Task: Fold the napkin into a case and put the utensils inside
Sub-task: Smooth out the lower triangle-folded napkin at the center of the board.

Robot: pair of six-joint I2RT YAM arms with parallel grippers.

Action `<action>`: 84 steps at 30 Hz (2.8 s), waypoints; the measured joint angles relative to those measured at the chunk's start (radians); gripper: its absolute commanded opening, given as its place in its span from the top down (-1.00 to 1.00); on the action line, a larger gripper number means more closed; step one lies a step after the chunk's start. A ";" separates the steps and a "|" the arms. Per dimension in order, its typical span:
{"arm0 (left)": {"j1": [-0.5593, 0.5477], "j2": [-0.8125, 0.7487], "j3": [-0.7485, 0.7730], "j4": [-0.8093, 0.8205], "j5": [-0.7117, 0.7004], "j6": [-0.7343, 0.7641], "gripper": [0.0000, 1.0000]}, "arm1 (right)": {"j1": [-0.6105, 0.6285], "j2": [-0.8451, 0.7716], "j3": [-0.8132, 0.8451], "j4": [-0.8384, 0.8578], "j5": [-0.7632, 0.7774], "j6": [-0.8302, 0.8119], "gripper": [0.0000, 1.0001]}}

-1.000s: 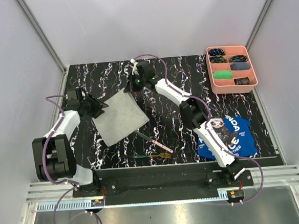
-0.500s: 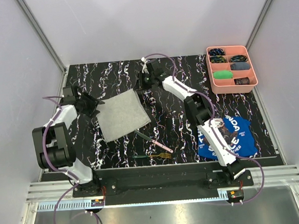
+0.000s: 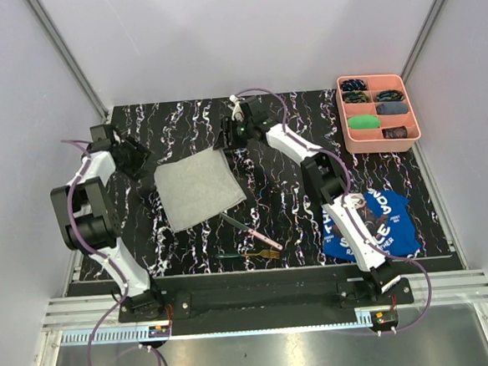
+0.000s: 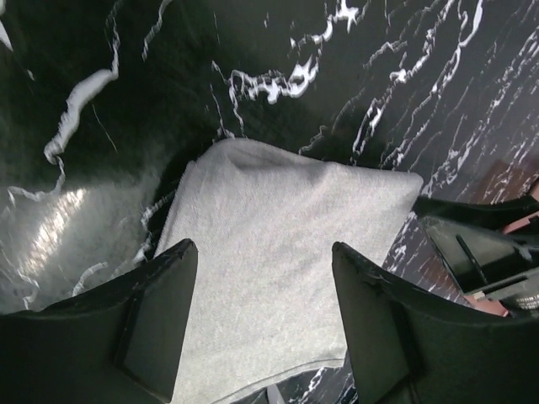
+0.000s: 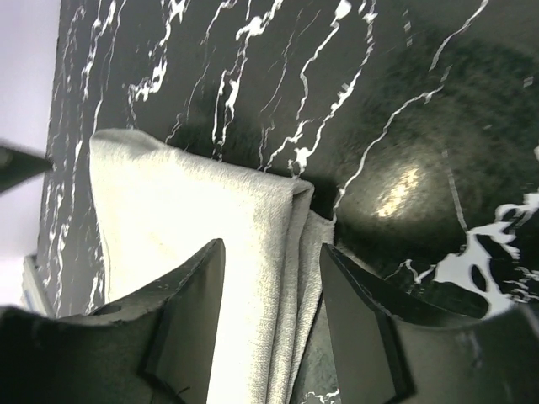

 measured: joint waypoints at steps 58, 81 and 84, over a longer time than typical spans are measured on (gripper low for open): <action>-0.090 0.084 0.018 0.074 -0.064 0.023 0.11 | -0.006 -0.025 -0.031 -0.106 0.076 -0.006 0.80; -0.108 -0.249 -0.176 0.080 0.033 -0.033 0.04 | -0.005 -0.145 -0.060 -0.319 0.192 -0.068 -0.59; -0.108 -0.293 -0.205 0.083 0.059 -0.037 0.04 | 0.001 -0.227 -0.177 -0.312 0.185 -0.042 -0.58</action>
